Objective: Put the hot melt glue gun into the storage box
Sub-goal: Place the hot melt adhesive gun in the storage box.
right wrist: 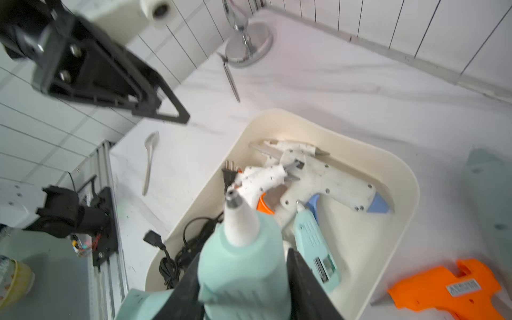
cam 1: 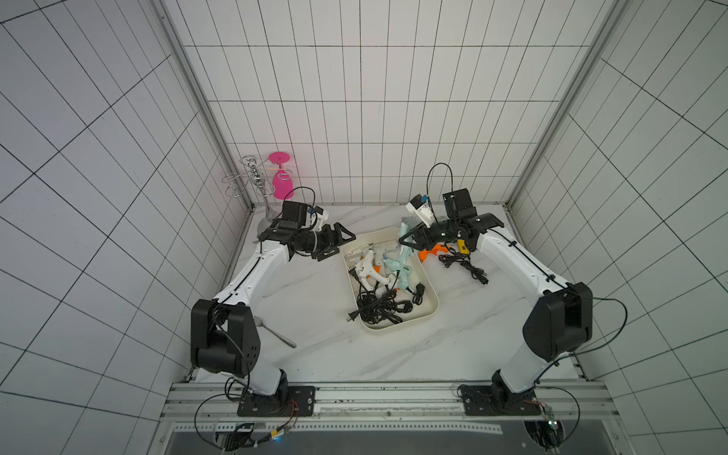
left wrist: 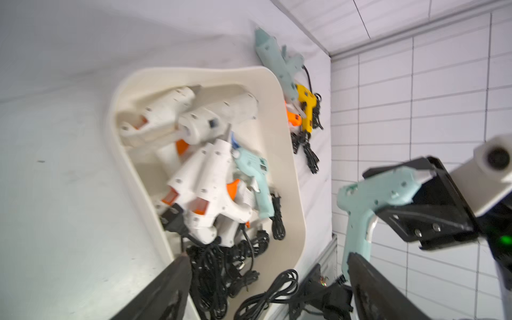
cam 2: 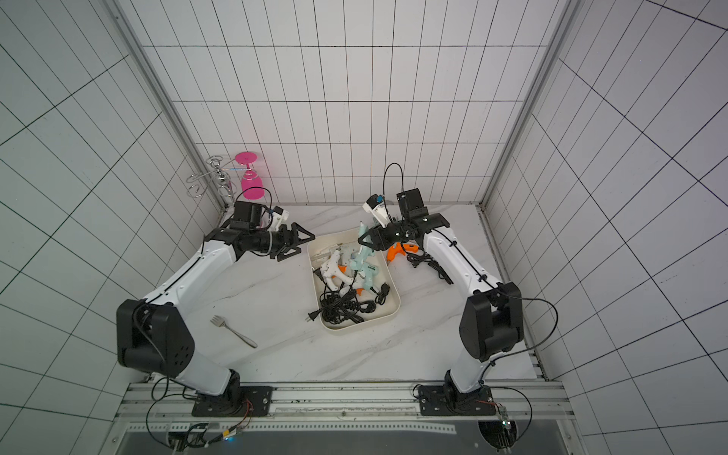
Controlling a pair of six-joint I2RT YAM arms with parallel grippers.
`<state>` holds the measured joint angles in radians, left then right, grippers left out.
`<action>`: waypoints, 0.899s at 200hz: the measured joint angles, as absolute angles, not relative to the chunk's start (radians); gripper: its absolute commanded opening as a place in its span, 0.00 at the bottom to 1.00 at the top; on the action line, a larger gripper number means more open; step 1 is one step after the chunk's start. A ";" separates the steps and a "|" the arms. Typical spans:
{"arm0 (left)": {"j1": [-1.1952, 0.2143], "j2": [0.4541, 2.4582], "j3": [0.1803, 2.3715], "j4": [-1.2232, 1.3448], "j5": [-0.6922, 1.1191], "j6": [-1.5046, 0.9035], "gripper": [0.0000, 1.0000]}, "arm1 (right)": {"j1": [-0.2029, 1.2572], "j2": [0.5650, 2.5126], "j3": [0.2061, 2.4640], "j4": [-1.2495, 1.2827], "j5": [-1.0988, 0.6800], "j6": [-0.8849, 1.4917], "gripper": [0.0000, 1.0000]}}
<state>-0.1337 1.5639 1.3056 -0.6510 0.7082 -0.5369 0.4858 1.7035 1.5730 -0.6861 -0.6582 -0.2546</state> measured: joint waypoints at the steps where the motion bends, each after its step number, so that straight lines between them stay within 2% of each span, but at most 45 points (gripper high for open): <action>1: -0.133 1.564 1.305 -0.651 0.706 -0.536 0.89 | 0.488 1.705 1.577 -0.693 -0.651 -0.258 0.23; 26: -0.130 1.564 1.306 -0.648 0.641 -0.510 0.89 | 0.536 1.750 1.678 -0.900 -0.494 -0.337 0.22; 55: -0.136 1.564 1.302 -0.630 0.617 -0.496 0.89 | 0.540 1.756 1.774 -1.025 -0.358 -0.383 0.23; 98: -0.136 1.569 1.275 -0.603 0.625 -0.482 0.89 | 0.565 1.798 1.800 -1.060 -0.264 -0.438 0.26; 148: -0.136 1.585 1.243 -0.602 0.632 -0.474 0.89 | 0.649 1.960 1.805 -1.051 -0.176 -0.449 0.28; 180: -0.136 1.593 1.240 -0.602 0.630 -0.474 0.89 | 0.689 2.123 1.896 -1.056 -0.125 -0.436 0.28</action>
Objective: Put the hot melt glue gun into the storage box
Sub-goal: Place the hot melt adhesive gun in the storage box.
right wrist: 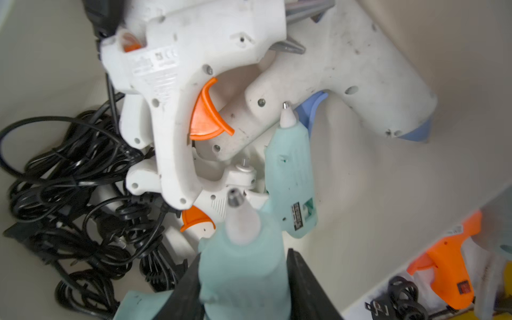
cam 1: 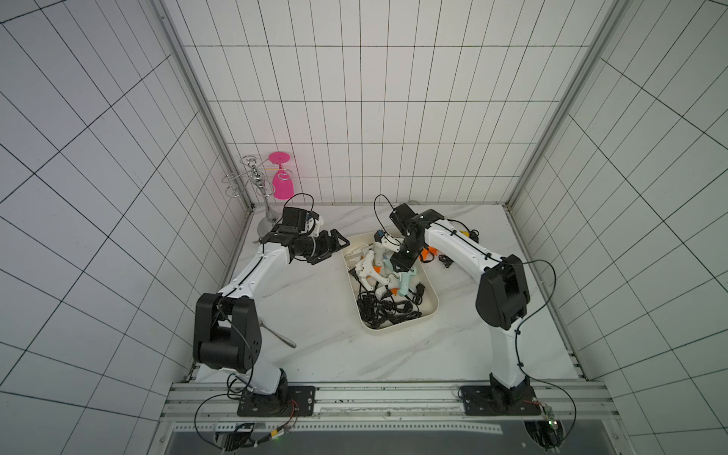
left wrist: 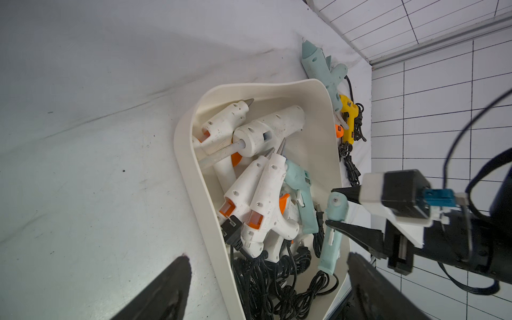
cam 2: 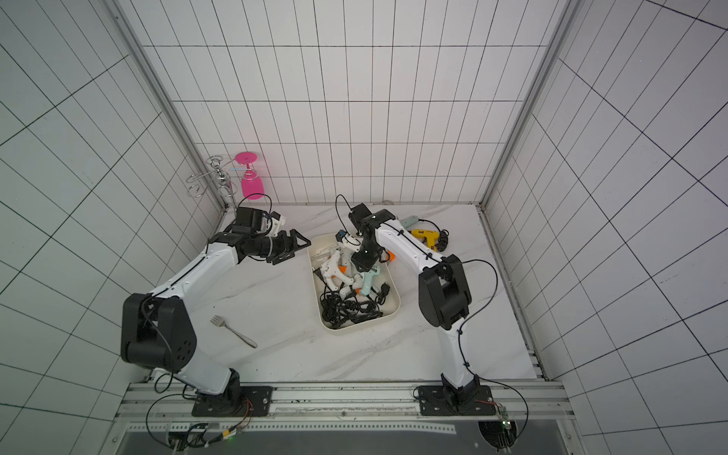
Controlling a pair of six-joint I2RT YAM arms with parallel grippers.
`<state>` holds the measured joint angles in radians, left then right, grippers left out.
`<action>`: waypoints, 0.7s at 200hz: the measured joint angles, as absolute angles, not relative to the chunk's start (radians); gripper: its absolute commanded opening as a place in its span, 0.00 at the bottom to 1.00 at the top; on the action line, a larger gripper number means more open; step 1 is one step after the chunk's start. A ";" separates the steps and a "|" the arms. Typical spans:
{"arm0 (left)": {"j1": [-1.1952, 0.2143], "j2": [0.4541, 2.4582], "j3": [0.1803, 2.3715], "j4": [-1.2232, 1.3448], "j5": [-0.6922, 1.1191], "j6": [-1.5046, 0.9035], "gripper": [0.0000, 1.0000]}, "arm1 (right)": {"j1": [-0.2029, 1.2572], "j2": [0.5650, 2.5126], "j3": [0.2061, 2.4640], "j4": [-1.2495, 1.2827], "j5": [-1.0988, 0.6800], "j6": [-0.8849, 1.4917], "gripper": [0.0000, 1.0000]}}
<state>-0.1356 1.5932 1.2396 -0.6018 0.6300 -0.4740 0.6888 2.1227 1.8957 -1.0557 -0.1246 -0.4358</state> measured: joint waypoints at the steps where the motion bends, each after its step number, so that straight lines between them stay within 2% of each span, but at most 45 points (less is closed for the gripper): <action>1: -0.136 1.593 1.240 -0.602 0.630 -0.474 0.89 | 0.689 2.127 1.898 -1.056 -0.124 -0.435 0.28; 16: -0.136 1.593 1.240 -0.600 0.629 -0.472 0.89 | 0.698 2.192 1.932 -1.056 -0.102 -0.425 0.31; 49: -0.136 1.593 1.238 -0.598 0.628 -0.459 0.89 | 0.701 2.232 1.967 -1.051 -0.060 -0.401 0.43; 90: -0.136 1.593 1.227 -0.604 0.621 -0.447 0.89 | 0.700 2.240 1.985 -1.008 0.004 -0.372 0.77; 122: -0.136 1.593 1.226 -0.609 0.611 -0.444 0.89 | 0.695 2.225 1.984 -0.982 0.012 -0.361 0.82; 140: -0.136 1.593 1.226 -0.614 0.604 -0.444 0.89 | 0.693 2.188 1.982 -0.975 0.009 -0.352 0.78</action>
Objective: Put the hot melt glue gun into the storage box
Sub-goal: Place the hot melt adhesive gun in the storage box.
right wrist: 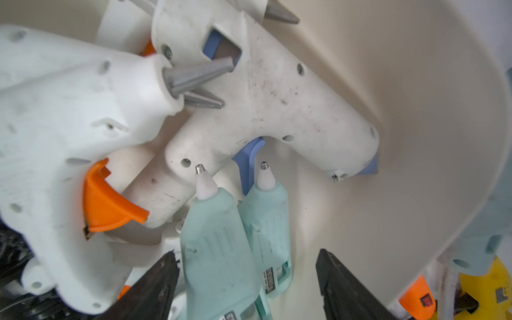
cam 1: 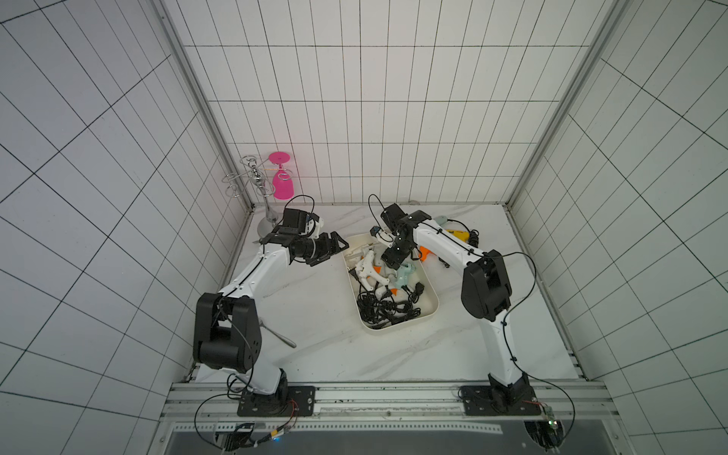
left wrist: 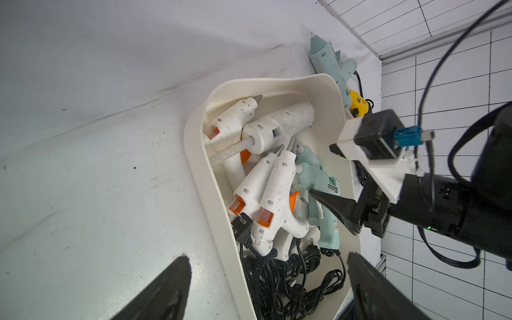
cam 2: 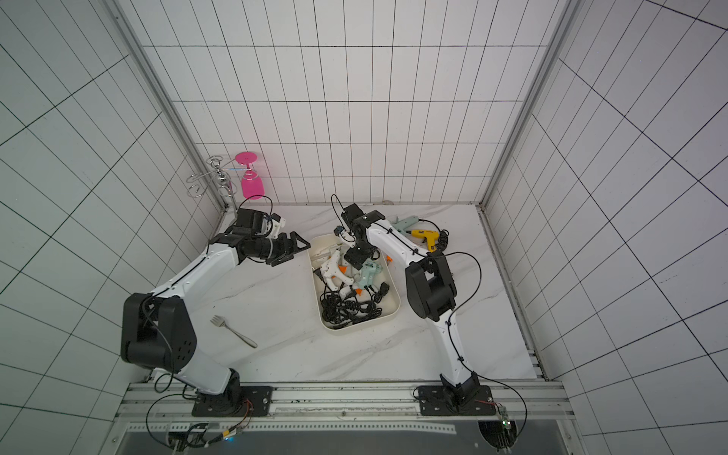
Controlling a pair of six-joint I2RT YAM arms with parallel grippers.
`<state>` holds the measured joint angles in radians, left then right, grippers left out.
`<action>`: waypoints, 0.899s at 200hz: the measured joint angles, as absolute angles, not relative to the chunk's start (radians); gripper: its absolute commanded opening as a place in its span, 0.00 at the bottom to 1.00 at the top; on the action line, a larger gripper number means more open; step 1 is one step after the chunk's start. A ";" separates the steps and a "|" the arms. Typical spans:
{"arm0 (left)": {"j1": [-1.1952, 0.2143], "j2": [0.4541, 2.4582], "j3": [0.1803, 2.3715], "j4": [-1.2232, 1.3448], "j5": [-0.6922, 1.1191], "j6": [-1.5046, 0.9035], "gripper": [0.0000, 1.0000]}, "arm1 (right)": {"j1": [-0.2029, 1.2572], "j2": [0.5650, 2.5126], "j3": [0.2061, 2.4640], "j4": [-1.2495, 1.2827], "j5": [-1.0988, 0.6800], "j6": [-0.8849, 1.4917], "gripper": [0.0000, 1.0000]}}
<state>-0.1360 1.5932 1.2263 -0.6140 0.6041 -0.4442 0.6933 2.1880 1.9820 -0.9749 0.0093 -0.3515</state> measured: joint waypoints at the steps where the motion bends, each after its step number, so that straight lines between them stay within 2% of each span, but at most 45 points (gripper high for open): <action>1: -0.136 1.593 1.226 -0.614 0.603 -0.444 0.89 | 0.693 2.185 1.982 -0.975 0.009 -0.352 0.77; 46: -0.136 1.599 1.242 -0.664 0.578 -0.423 0.89 | 0.693 1.971 1.893 -0.973 -0.115 -0.267 0.48; 66: -0.136 1.617 1.273 -0.699 0.558 -0.403 0.89 | 0.693 1.873 1.782 -0.970 -0.163 -0.224 0.43; 89: -0.135 1.631 1.302 -0.726 0.540 -0.389 0.89 | 0.693 1.852 1.676 -0.955 -0.187 -0.170 0.34; 121: -0.134 1.656 1.359 -0.762 0.509 -0.368 0.89 | 0.681 1.862 1.581 -0.929 -0.212 -0.107 0.30; 180: -0.134 1.679 1.368 -0.779 0.498 -0.365 0.89 | 0.605 1.958 1.581 -0.827 -0.281 -0.049 0.28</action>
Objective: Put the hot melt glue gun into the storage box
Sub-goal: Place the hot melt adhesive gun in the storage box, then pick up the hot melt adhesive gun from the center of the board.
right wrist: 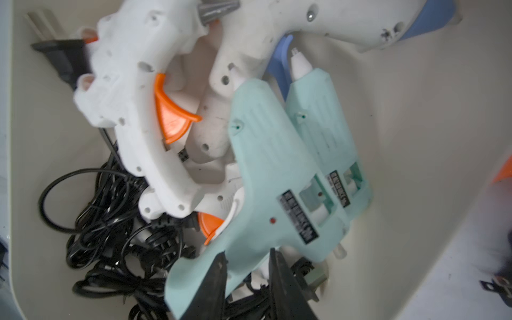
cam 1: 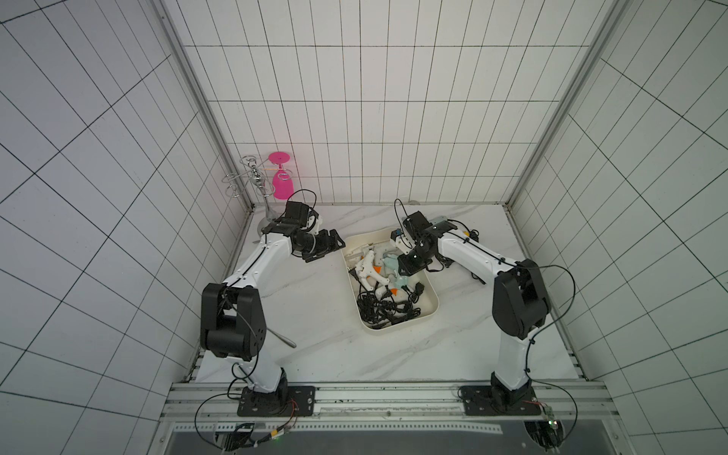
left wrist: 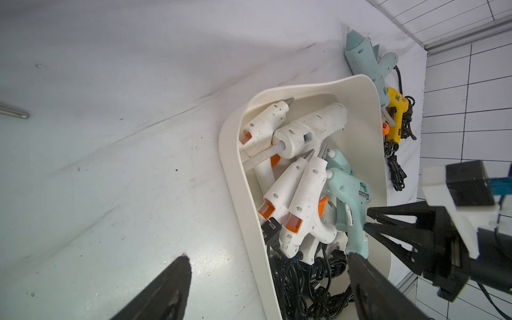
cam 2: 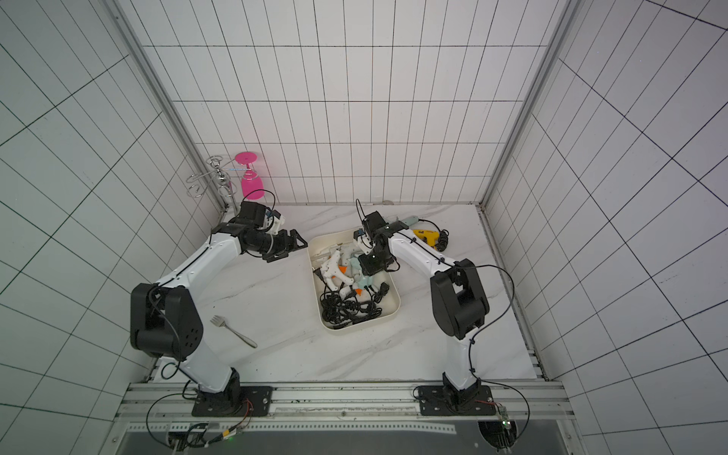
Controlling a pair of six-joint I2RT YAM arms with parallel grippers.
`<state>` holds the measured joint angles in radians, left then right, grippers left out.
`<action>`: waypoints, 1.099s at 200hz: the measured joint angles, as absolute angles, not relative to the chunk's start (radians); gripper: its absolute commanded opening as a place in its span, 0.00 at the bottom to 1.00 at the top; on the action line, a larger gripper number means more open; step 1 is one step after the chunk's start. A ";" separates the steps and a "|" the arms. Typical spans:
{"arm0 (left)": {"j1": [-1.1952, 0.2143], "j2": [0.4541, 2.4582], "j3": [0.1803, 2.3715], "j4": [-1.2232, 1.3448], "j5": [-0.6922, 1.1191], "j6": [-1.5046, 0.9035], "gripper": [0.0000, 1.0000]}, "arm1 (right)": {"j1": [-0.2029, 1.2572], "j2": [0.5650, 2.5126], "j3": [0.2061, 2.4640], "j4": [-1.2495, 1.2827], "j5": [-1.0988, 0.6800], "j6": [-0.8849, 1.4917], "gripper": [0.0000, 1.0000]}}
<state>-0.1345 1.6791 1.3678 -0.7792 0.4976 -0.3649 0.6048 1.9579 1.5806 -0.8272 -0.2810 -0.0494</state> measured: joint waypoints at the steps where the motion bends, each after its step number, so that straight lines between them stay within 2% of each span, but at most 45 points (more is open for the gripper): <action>1: -0.134 1.679 1.368 -0.780 0.497 -0.365 0.89 | 0.603 1.962 1.583 -0.825 -0.289 -0.048 0.28; 50: -0.134 1.681 1.368 -0.783 0.493 -0.359 0.89 | 0.587 2.041 1.673 -0.804 -0.337 -0.031 0.29; 81: -0.134 1.689 1.368 -0.783 0.493 -0.358 0.89 | 0.587 2.061 1.689 -0.781 -0.347 -0.008 0.34; 137: -0.135 1.709 1.368 -0.784 0.493 -0.358 0.89 | 0.560 2.057 1.705 -0.716 -0.302 0.011 0.64; 180: -0.156 1.720 1.365 -0.784 0.490 -0.358 0.89 | 0.407 1.971 1.726 -0.614 -0.308 0.003 0.76; 190: -0.169 1.730 1.365 -0.784 0.490 -0.358 0.89 | 0.365 1.987 1.755 -0.608 -0.310 -0.002 0.92; 220: -0.210 1.767 1.365 -0.785 0.492 -0.358 0.89 | 0.284 2.126 1.890 -0.611 -0.287 -0.040 0.98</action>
